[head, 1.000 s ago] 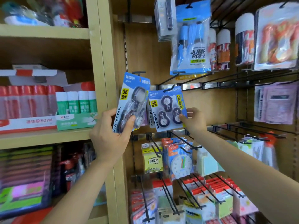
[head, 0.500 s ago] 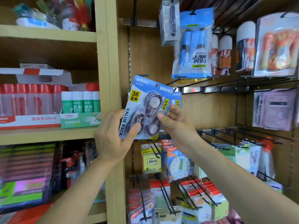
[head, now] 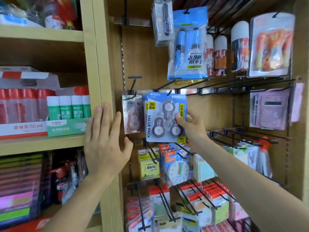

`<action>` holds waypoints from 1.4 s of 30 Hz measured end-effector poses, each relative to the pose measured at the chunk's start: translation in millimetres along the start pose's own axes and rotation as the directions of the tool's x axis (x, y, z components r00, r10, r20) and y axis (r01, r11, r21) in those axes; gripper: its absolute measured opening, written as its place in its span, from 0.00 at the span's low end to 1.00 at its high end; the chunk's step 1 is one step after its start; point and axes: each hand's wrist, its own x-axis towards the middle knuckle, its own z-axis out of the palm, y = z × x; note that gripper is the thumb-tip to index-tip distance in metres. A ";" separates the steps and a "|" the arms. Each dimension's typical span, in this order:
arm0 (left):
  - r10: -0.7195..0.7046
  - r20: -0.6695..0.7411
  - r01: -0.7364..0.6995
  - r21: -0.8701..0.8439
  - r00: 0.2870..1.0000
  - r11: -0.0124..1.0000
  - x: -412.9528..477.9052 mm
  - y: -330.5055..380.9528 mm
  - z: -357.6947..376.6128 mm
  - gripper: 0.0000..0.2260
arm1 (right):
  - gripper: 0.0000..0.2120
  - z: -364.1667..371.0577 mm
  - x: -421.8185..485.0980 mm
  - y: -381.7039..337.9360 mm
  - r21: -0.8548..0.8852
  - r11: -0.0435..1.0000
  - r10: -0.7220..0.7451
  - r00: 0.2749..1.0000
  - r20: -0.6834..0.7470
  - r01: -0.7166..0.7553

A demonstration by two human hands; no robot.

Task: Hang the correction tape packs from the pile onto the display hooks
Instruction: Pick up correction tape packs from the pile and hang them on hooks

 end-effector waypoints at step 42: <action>-0.156 0.981 0.737 0.022 0.114 0.675 -470.7 18.1 -190.2 0.10 | 0.12 -109.6 -408.1 214.0 -0.815 0.574 0.571 0.752 0.329 -0.080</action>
